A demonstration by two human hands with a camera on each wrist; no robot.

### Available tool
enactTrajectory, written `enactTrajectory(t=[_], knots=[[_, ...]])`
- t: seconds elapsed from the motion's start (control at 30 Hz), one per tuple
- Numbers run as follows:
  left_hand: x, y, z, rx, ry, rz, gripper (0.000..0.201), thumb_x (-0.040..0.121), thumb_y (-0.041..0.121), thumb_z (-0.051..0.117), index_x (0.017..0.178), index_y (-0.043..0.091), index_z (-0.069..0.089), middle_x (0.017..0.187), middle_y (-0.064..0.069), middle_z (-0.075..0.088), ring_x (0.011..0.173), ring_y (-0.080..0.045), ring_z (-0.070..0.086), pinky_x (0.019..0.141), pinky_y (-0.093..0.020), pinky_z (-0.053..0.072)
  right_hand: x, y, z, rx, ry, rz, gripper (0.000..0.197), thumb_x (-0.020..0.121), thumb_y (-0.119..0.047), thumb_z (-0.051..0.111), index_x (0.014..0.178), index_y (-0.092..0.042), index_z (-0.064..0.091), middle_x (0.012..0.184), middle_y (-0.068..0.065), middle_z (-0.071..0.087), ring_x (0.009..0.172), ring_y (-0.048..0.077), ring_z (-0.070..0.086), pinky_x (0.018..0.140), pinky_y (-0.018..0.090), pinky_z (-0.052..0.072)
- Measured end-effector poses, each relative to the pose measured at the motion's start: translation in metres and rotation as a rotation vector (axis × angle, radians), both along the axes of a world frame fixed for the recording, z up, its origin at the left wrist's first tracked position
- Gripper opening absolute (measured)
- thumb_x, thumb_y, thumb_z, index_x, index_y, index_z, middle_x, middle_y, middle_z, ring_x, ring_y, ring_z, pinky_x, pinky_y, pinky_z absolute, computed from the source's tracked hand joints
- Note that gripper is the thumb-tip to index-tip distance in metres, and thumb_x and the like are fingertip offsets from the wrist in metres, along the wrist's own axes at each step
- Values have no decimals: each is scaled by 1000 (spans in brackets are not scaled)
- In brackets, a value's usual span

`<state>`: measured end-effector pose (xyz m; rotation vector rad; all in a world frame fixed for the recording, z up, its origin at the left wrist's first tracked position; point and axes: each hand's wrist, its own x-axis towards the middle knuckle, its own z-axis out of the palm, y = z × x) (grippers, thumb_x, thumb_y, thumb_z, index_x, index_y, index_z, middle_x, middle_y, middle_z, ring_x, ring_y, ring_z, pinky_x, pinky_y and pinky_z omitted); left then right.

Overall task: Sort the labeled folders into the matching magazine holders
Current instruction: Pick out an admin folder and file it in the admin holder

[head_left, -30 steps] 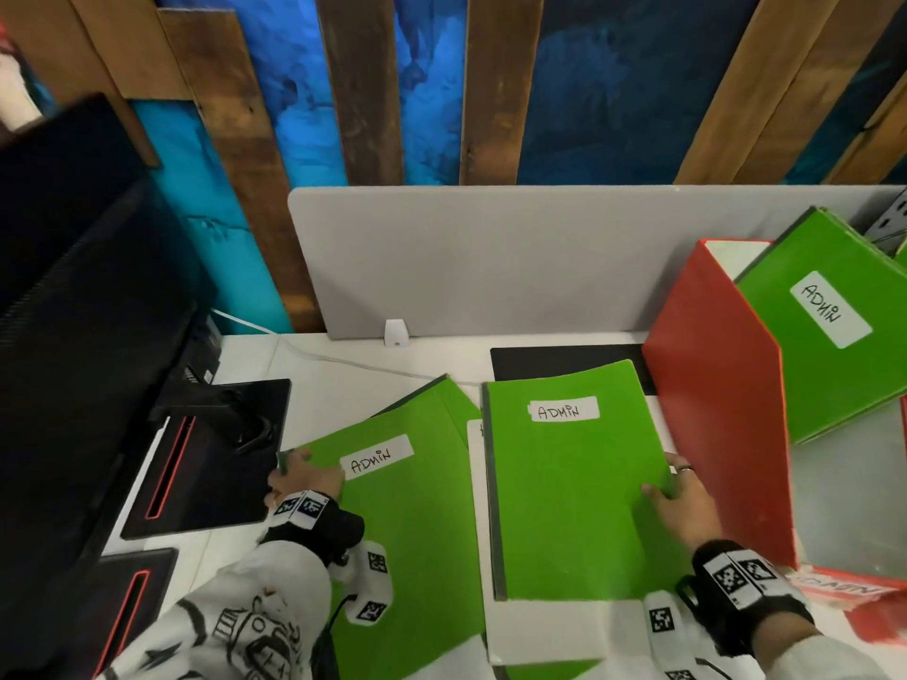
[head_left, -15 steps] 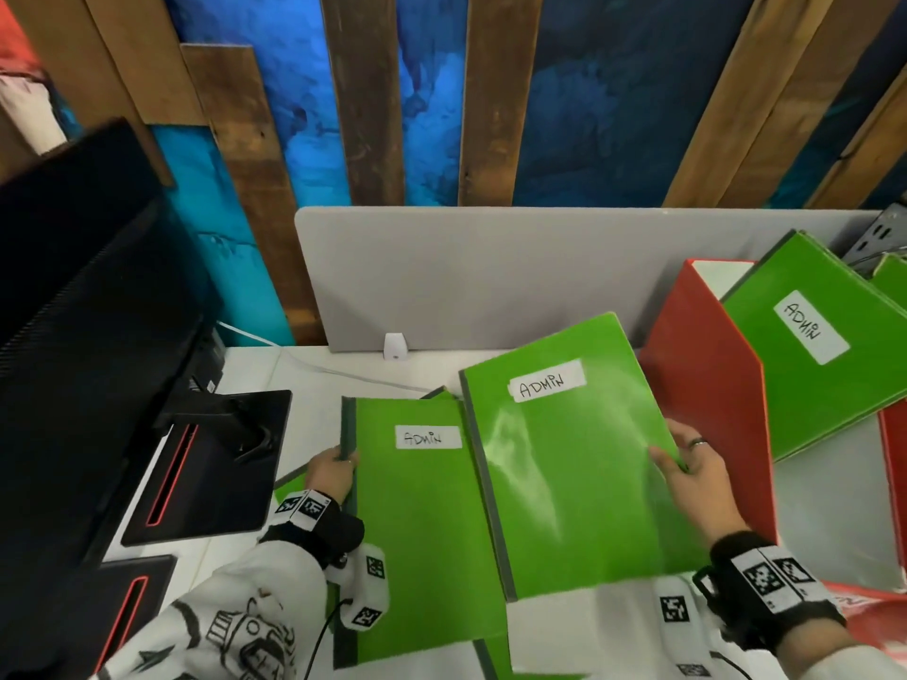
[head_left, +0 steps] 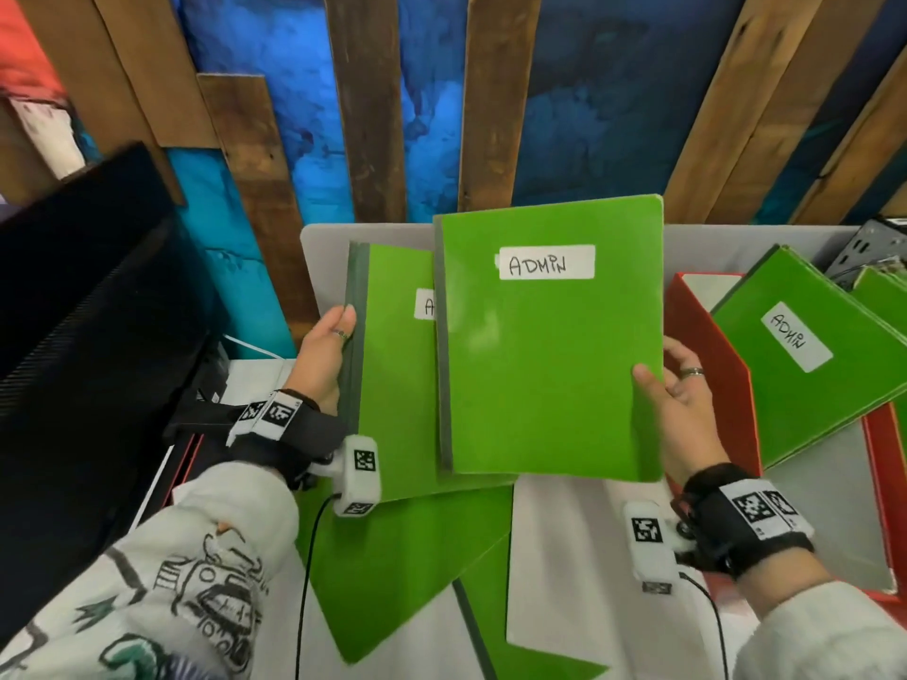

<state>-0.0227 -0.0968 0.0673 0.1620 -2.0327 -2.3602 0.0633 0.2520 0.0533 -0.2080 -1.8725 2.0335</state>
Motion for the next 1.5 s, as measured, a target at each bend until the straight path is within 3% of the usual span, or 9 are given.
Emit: enactTrajectory(t=[0.2,0.4,0.63,0.8,0.87,0.97,1.1,1.23,1.5], knots=[[2,3,17,137,62,-31,26,101,27,35,97,18,60,92,-2,68,77,-11,68,69,-26,58,-29,-29,1,30,23,-33,34,93,2,49,104,-29,45,77,-14,74,76,4,68,84,37,52],[-4,6,57,203,168,-1,28,100,29,36,114,18,58,120,-8,61,109,-21,59,103,-42,44,-56,-55,29,37,120,-19,39,92,4,50,115,-26,40,75,-19,73,77,-3,67,79,19,53],[3,25,70,245,260,-36,29,100,30,33,107,21,60,121,-12,59,115,-27,54,107,-51,38,-66,-71,37,23,201,-47,47,92,5,49,132,-15,34,70,-19,72,70,-6,64,69,11,48],[9,33,57,187,276,-37,46,90,46,44,125,17,55,130,-12,58,123,-30,53,107,-53,38,-59,-65,19,39,159,-96,54,91,2,53,138,-12,31,38,-20,49,38,-4,36,53,10,35],[9,35,48,114,292,-61,31,92,35,51,119,23,56,124,-8,63,117,-29,58,103,-51,42,-56,-61,12,20,143,-101,56,89,4,54,138,-11,30,35,-19,45,38,-5,40,59,9,35],[6,35,39,61,288,-78,26,91,9,55,108,28,58,104,7,71,96,-12,68,89,-38,54,-55,-53,3,-5,112,-100,66,84,6,61,137,-14,29,45,-16,49,50,-3,44,73,18,38],[5,31,33,79,274,-137,33,90,-1,53,110,24,57,95,9,73,87,-8,70,72,-26,58,-53,-42,6,81,61,-91,79,75,0,72,138,-19,28,88,-2,50,66,8,49,74,29,47],[7,33,30,86,226,-236,39,86,-5,56,112,23,56,101,3,72,89,-12,70,71,-28,59,-49,-32,13,1,-37,151,104,52,-33,89,138,-16,33,125,8,58,106,23,63,88,41,54],[9,27,-2,-48,181,-150,42,65,-4,76,99,19,65,85,11,75,84,-9,71,73,-27,59,-37,-34,-6,-36,-82,286,96,45,-42,89,125,-3,53,118,11,67,104,24,67,84,38,56]])
